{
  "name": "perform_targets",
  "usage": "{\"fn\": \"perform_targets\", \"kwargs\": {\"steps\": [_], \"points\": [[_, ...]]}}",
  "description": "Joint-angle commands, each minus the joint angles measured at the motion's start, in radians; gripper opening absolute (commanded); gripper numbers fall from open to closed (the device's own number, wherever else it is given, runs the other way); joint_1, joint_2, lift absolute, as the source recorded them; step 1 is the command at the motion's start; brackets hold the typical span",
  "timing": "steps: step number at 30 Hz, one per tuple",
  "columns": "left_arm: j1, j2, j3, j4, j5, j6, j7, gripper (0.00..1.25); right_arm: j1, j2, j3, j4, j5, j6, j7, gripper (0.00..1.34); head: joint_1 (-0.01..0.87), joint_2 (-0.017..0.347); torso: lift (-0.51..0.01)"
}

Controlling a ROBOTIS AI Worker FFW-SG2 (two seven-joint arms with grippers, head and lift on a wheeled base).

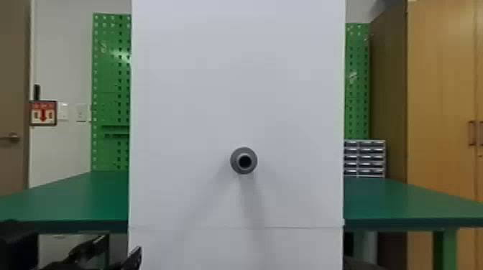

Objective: Hold the wheel and insert it

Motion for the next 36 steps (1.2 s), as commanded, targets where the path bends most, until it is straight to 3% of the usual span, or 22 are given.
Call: {"fn": "perform_targets", "kwargs": {"steps": [1,18,36], "points": [[0.0,0.0,0.0,-0.001,0.0,0.001,0.001,0.74,-0.004,0.008,0.005,-0.062,0.016,0.053,0.0,0.17,0.0,0.0,-0.499],[0.002,0.0,0.003,0.0,-0.001,0.001,0.001,0.74,-0.038,0.016,0.03,-0.246,0.021,0.3,0.0,0.17,0.0,0.0,-0.499],[0.003,0.0,0.002,0.0,-0.006,0.001,0.001,0.74,-0.136,0.016,0.059,-0.401,0.008,0.578,0.0,0.17,0.0,0.0,-0.499]]}}
